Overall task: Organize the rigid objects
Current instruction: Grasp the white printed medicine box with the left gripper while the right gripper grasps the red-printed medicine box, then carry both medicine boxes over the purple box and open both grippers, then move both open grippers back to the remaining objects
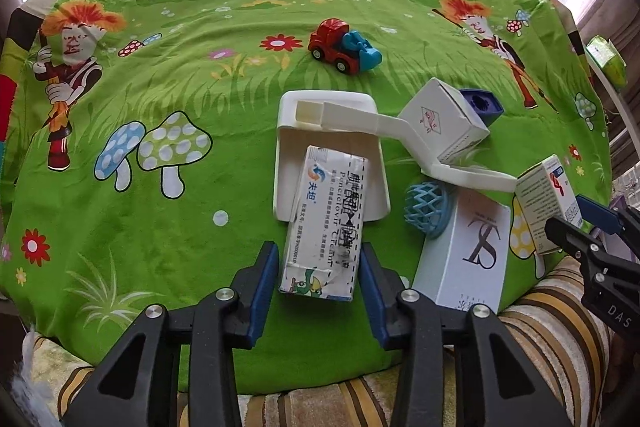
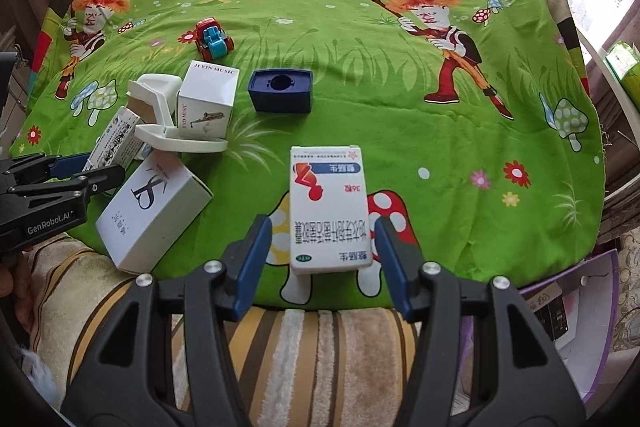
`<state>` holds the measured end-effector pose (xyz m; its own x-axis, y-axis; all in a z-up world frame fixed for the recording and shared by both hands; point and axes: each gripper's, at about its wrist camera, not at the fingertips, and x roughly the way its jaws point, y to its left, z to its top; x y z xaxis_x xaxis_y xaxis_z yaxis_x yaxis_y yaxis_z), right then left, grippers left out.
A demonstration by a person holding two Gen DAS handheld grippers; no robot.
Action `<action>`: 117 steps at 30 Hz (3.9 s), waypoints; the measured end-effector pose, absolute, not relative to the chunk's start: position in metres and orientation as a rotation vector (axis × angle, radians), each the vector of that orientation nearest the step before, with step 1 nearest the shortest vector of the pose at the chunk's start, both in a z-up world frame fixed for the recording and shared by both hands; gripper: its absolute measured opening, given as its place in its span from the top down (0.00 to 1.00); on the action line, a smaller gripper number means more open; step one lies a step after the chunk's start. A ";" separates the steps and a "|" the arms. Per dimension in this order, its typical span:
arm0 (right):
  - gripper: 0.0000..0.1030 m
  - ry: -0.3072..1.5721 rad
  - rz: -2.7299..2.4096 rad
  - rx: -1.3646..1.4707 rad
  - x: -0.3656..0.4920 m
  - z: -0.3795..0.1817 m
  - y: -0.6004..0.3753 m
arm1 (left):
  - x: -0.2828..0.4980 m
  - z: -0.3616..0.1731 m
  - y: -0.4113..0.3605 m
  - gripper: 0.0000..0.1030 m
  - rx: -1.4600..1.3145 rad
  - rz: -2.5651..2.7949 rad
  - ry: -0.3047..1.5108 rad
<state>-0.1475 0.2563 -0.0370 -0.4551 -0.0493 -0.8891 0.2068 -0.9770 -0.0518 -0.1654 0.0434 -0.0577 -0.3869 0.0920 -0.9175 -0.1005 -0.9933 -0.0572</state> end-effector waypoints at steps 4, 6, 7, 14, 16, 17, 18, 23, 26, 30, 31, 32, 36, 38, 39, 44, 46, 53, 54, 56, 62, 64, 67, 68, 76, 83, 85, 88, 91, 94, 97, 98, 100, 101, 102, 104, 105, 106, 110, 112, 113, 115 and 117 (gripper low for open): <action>0.44 0.256 -2.522 1.574 -0.153 -0.045 0.252 | -0.165 -0.057 0.045 0.63 -1.662 2.528 0.021; 0.44 0.259 -2.516 1.575 -0.155 -0.047 0.251 | -0.164 -0.056 0.045 0.64 -1.654 2.538 0.024; 0.49 0.261 -2.515 1.573 -0.155 -0.047 0.251 | -0.163 -0.055 0.045 0.65 -1.649 2.545 0.026; 0.56 0.244 -2.519 1.541 -0.151 -0.046 0.251 | -0.154 -0.044 0.041 0.67 -1.604 2.616 0.027; 0.56 0.240 -2.536 1.519 -0.148 -0.042 0.252 | -0.153 -0.042 0.039 0.67 -1.598 2.631 0.020; 0.56 0.239 -2.547 1.506 -0.146 -0.040 0.253 | -0.152 -0.040 0.038 0.67 -1.592 2.641 0.014; 0.56 0.237 -2.562 1.491 -0.144 -0.038 0.254 | -0.151 -0.038 0.037 0.67 -1.586 2.651 0.010; 0.56 0.217 -2.606 1.446 -0.136 -0.029 0.261 | -0.147 -0.031 0.035 0.67 -1.563 2.651 -0.039; 0.56 0.193 -2.638 1.412 -0.129 -0.022 0.267 | -0.139 -0.020 0.034 0.67 -1.501 2.670 -0.087; 0.56 0.161 -2.665 1.381 -0.119 -0.014 0.275 | -0.128 -0.004 0.041 0.67 -1.415 2.668 -0.128; 0.56 0.156 -2.672 1.375 -0.117 -0.012 0.277 | -0.126 -0.002 0.045 0.67 -1.401 2.660 -0.129; 0.56 0.151 -2.677 1.368 -0.113 -0.010 0.279 | -0.124 0.000 0.051 0.67 -1.392 2.645 -0.127; 0.56 0.119 -2.692 1.358 -0.100 -0.004 0.291 | -0.114 0.006 0.078 0.67 -1.358 2.571 -0.114; 0.56 0.097 -2.699 1.358 -0.093 -0.001 0.298 | -0.109 0.007 0.091 0.67 -1.359 2.516 -0.131; 0.56 0.086 -2.702 1.361 -0.090 0.000 0.303 | -0.107 0.007 0.099 0.67 -1.354 2.497 -0.116; 0.56 0.031 -2.731 1.380 -0.073 0.004 0.329 | -0.092 0.012 0.136 0.67 -1.331 2.426 -0.065; 0.56 0.016 -2.746 1.386 -0.066 0.005 0.340 | -0.087 0.013 0.151 0.67 -1.322 2.399 -0.033; 0.56 -0.018 -2.820 1.389 -0.045 0.014 0.378 | -0.070 0.017 0.201 0.67 -1.294 2.288 0.045; 0.56 -0.024 -2.831 1.390 -0.042 0.015 0.383 | -0.066 0.018 0.209 0.67 -1.287 2.271 0.060; 0.56 -0.041 -2.853 1.392 -0.037 0.018 0.395 | -0.060 0.019 0.224 0.67 -1.272 2.240 0.094; 0.56 -0.071 -2.930 1.409 -0.023 0.025 0.430 | -0.041 0.022 0.265 0.67 -1.223 2.145 0.186; 0.56 -0.092 -2.955 1.416 -0.019 0.027 0.441 | -0.035 0.023 0.276 0.67 -1.210 2.118 0.207; 0.56 -0.121 -2.995 1.419 -0.013 0.031 0.458 | -0.027 0.024 0.289 0.67 -1.183 2.080 0.238; 0.56 -0.132 -3.007 1.422 -0.012 0.032 0.464 | -0.025 0.025 0.294 0.67 -1.175 2.067 0.244; 0.55 -0.183 -3.070 1.433 -0.006 0.038 0.489 | -0.015 0.027 0.313 0.62 -1.122 1.990 0.277; 0.37 -0.199 -3.062 1.433 -0.006 0.038 0.488 | -0.021 0.028 0.305 0.42 -1.121 2.022 0.251; 0.37 -0.194 -3.058 1.436 -0.007 0.037 0.487 | -0.025 0.029 0.300 0.42 -1.122 2.037 0.241; 0.36 -0.191 -3.052 1.441 -0.008 0.036 0.485 | -0.032 0.029 0.291 0.42 -1.128 2.074 0.233; 0.36 -0.190 -3.048 1.446 -0.008 0.035 0.484 | -0.042 0.028 0.279 0.42 -1.140 2.128 0.233; 0.36 -0.188 -3.048 1.447 -0.008 0.035 0.484 | -0.055 0.027 0.264 0.42 -1.164 2.187 0.230; 0.36 -0.190 -3.046 1.445 -0.008 0.035 0.484 | -0.071 0.024 0.244 0.42 -1.207 2.257 0.234; 0.36 -0.189 -3.045 1.446 -0.008 0.035 0.483 | -0.077 0.022 0.237 0.42 -1.227 2.278 0.235; 0.36 -0.186 -3.042 1.446 -0.009 0.036 0.483 | -0.089 0.017 0.223 0.42 -1.274 2.312 0.243; 0.36 -0.184 -3.040 1.446 -0.009 0.036 0.482 | -0.094 0.014 0.215 0.42 -1.297 2.329 0.244; 0.35 -0.183 -3.037 1.447 -0.010 0.036 0.481 | -0.099 0.011 0.207 0.42 -1.318 2.345 0.244; 0.35 -0.181 -3.031 1.449 -0.010 0.036 0.479 | -0.107 0.006 0.192 0.42 -1.351 2.384 0.252; 0.35 -0.179 -3.028 1.449 -0.011 0.036 0.478 | -0.110 0.004 0.184 0.42 -1.366 2.403 0.256; 0.35 -0.176 -3.025 1.453 -0.012 0.035 0.476 | -0.114 0.002 0.176 0.42 -1.381 2.422 0.255; 0.34 -0.173 -3.004 1.461 -0.015 0.033 0.470 | -0.125 -0.004 0.147 0.36 -1.433 2.476 0.230; 0.34 -0.166 -2.995 1.461 -0.016 0.033 0.465 | -0.129 -0.009 0.135 0.34 -1.462 2.494 0.224; 0.34 -0.161 -2.991 1.459 -0.017 0.034 0.463 | -0.131 -0.011 0.131 0.33 -1.479 2.491 0.214; 0.34 -0.150 -2.981 1.453 -0.019 0.035 0.457 | -0.134 -0.019 0.126 0.30 -1.524 2.463 0.210; 0.33 -0.136 -2.971 1.446 -0.021 0.035 0.451 | -0.136 -0.028 0.125 0.29 -1.564 2.437 0.223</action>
<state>-0.0207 0.4506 0.0351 -0.6063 0.1123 -0.7872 -0.1835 -0.9830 0.0011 -0.1355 0.1253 -0.0281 -0.4004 0.1158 -0.9090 -0.2790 -0.9603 0.0006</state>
